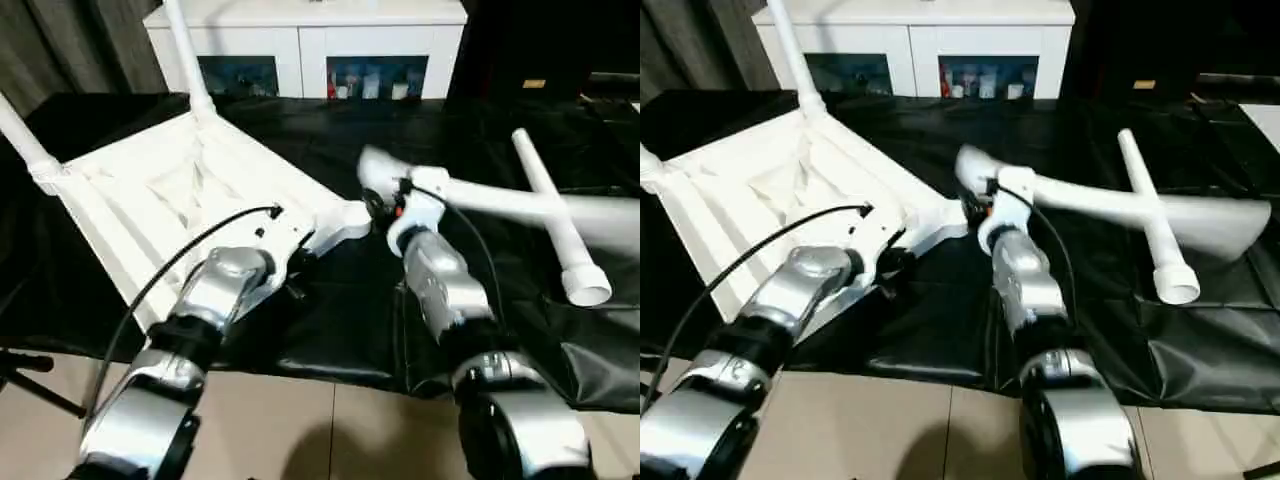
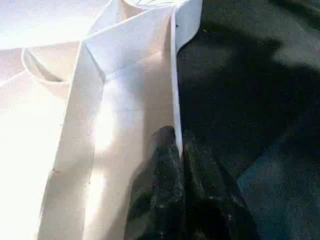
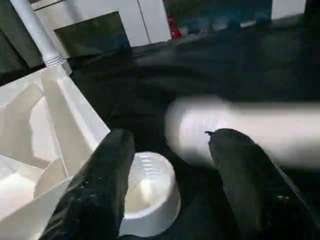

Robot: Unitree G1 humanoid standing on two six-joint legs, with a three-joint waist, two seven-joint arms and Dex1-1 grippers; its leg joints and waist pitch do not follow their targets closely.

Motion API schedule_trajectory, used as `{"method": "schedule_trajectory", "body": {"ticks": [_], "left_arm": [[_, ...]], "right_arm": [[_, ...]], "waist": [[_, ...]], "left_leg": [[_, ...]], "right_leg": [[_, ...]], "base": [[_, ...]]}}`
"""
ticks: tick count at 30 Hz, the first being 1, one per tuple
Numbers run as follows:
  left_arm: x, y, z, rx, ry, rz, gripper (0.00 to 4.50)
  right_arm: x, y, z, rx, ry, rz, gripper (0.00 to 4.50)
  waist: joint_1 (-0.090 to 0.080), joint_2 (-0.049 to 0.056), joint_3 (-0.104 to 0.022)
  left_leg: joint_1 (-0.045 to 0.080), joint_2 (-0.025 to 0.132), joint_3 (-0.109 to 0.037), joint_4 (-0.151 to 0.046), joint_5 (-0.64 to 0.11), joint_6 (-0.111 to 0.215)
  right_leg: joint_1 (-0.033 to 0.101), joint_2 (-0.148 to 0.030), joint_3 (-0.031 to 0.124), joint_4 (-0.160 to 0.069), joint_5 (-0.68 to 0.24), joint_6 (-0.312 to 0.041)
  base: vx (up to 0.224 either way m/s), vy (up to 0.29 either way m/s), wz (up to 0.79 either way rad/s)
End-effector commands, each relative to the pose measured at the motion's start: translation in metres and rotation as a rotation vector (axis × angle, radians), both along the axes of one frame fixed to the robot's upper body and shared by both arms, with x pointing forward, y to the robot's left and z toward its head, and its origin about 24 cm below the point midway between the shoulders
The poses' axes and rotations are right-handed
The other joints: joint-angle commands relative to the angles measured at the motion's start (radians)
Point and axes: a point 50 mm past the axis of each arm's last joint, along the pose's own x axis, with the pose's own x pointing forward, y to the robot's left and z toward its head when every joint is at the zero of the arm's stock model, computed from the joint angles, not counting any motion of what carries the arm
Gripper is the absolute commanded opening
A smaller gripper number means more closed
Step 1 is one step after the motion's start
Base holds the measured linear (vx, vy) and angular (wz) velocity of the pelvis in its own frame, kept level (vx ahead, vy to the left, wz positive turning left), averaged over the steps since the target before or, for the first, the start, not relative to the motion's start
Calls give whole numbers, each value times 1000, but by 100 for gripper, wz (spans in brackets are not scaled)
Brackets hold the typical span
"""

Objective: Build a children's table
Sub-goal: Rotate table base

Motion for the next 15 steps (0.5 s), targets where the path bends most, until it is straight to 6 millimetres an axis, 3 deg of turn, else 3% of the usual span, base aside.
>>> {"method": "schedule_trajectory", "body": {"ticks": [1, 2, 6, 8, 9, 11, 12, 15], "left_arm": [[-4, 2, 0, 2, -50, -56, 0], [-5, 5, -1, 25, -59, -75, 0], [-10, 17, -7, 99, -70, -134, 0], [-14, 22, -7, 144, -115, -231, 0], [-22, 24, -6, 161, -145, -375, 0], [-27, 24, -5, 160, -156, -462, 0], [-30, 24, -4, 160, -161, -516, 0], [-36, 29, 1, 201, -207, -656, 0]], "right_arm": [[-5, 5, -5, 19, 25, 21, 223], [-7, 6, -9, 16, 37, 29, 223], [-14, 10, -16, 1, 66, 53, 188], [-15, 11, -17, -1, 70, 54, 169], [-15, 12, -17, -2, 74, 53, 163], [-15, 11, -17, -7, 75, 44, 163], [-15, 10, -17, -11, 75, 38, 163], [-13, 6, -15, -33, 71, 12, 163]], "waist": [[10, -7, -69], [11, -7, -67], [9, -1, -64], [9, 6, -62], [9, 7, -61], [9, 6, -64], [12, 12, -65], [28, 13, -69]], "left_leg": [[21, 25, 2, -40, 67, 202], [20, 26, 2, -42, 58, 199], [25, 30, 3, -52, -21, 136], [25, 29, 2, -55, -48, 108], [26, 28, 0, -58, -60, 89], [25, 28, 1, -58, -56, 79], [31, 29, 2, -57, -55, 67], [37, 28, 7, -52, -21, 48]], "right_leg": [[64, -50, 30, -42, 270, -334], [64, -50, 30, -45, 255, -330], [61, -47, 31, -48, 183, -313], [61, -47, 31, -49, 164, -304], [61, -46, 31, -51, 172, -290], [62, -48, 33, -48, 187, -283], [56, -46, 33, -46, 200, -279], [52, -42, 33, -37, 277, -271]], "base": [[0, 0, 0], [0, 0, 0], [0, 0, 0], [0, 0, 0], [0, 0, 0], [0, 0, 0], [0, 0, 0], [0, 0, 0]]}}
